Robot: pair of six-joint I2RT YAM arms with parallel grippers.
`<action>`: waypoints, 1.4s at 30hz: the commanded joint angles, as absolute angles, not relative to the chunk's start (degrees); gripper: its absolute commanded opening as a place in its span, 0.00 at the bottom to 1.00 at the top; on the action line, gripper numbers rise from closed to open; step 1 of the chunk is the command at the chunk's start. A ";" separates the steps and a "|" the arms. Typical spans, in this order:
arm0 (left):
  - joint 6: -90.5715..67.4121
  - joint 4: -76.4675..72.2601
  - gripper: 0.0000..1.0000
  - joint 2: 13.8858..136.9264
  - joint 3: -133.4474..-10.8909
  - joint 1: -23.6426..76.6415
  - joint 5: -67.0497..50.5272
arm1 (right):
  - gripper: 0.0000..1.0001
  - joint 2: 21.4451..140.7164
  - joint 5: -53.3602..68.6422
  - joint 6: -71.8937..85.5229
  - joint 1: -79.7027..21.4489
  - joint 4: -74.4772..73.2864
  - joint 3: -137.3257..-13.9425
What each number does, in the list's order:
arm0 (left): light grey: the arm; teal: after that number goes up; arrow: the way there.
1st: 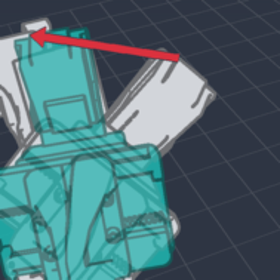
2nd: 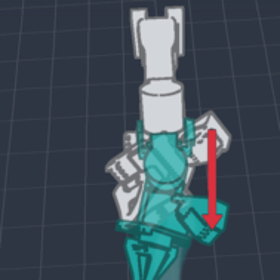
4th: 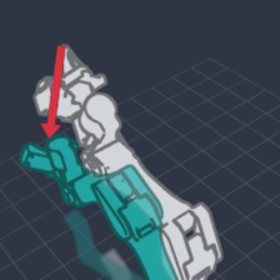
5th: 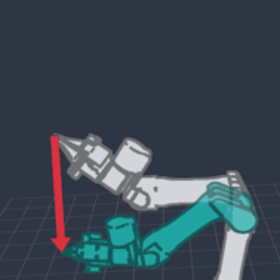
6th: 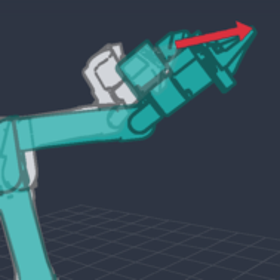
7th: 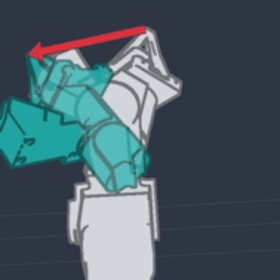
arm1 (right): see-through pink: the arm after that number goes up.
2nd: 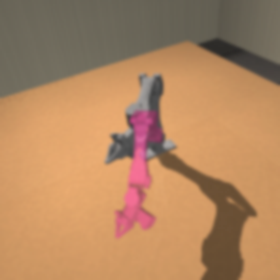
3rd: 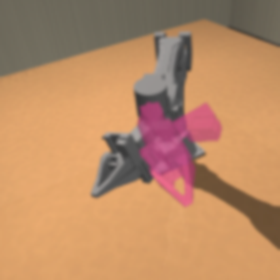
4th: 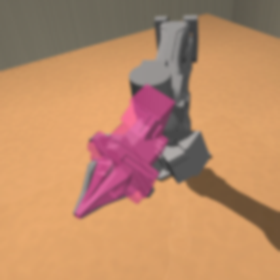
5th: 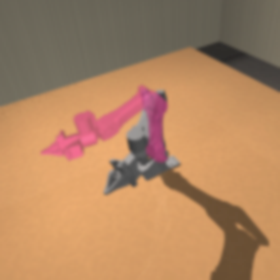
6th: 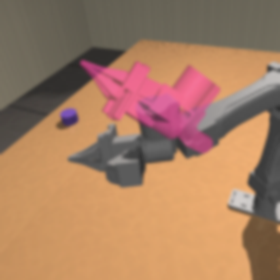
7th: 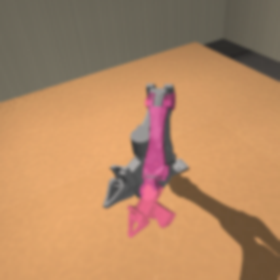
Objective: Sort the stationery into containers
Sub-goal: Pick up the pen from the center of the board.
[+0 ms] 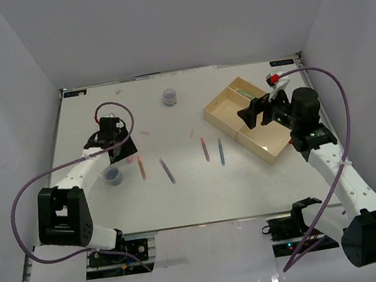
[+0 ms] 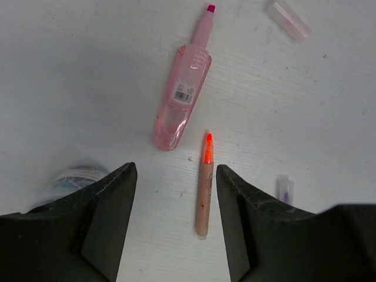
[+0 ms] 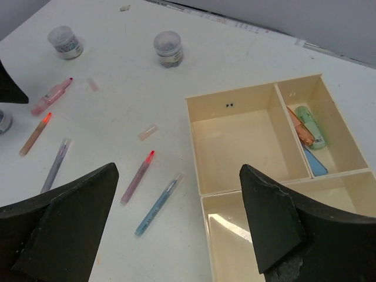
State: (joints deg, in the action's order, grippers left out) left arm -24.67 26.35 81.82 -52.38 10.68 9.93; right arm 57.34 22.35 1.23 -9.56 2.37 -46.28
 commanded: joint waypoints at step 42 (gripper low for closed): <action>-18.28 21.53 0.42 97.38 -55.46 9.23 2.37 | 0.90 54.23 30.94 3.52 -9.67 12.83 -40.61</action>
State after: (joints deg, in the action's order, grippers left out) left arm -18.41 22.46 96.95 -55.96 9.17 5.34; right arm 54.78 30.02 4.05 -9.56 9.65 -41.32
